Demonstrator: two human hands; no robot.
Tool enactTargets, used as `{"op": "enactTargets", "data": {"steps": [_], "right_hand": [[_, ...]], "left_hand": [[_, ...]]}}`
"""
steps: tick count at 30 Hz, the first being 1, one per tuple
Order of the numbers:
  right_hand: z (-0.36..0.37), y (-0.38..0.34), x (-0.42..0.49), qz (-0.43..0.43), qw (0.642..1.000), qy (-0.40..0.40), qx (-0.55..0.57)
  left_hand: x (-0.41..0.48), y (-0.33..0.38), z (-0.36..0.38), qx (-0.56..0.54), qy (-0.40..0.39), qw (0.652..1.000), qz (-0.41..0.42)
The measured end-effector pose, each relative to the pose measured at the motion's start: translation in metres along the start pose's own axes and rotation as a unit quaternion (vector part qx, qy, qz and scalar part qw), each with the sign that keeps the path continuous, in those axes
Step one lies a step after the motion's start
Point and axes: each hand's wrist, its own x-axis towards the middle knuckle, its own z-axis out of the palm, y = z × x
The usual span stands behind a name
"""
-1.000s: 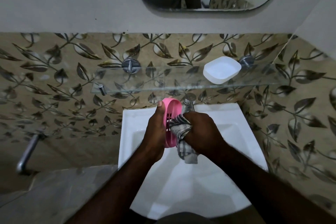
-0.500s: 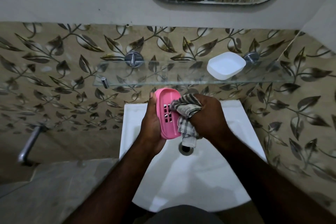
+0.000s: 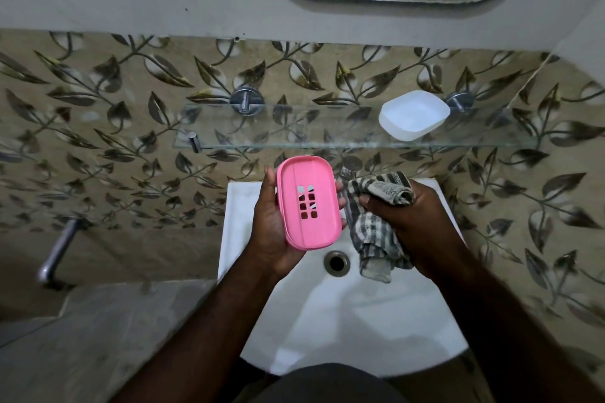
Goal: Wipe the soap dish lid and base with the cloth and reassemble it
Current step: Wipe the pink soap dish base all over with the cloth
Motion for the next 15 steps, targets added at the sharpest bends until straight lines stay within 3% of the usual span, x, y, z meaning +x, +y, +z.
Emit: {"op": "enactTargets", "data": {"steps": [4,6,7,9,11,15], "right_hand": [[0.011,-0.009,-0.003,-0.048,0.998,-0.005,-0.037],[0.022,-0.007,-0.007,-0.077,0.989,0.006,-0.125],[0.027,-0.003,-0.007,-0.116,0.969,0.020,-0.219],[0.035,0.002,-0.004,-0.227,0.870,0.033,-0.436],[0.042,-0.001,0.003,-0.265,0.796,0.021,-0.544],[0.053,-0.005,0.010,-0.236,0.757,-0.011,-0.609]], "left_hand": [[0.000,0.000,-0.002,0.019,0.018,1.000,0.010],[0.001,-0.001,-0.002,0.063,0.042,0.997,0.019],[0.001,-0.001,-0.001,0.096,0.051,0.994,0.021],[-0.001,-0.004,0.005,0.146,0.055,0.988,0.024],[-0.004,-0.005,0.010,0.169,0.058,0.983,0.044],[-0.005,-0.001,0.006,0.163,0.098,0.978,0.085]]}}
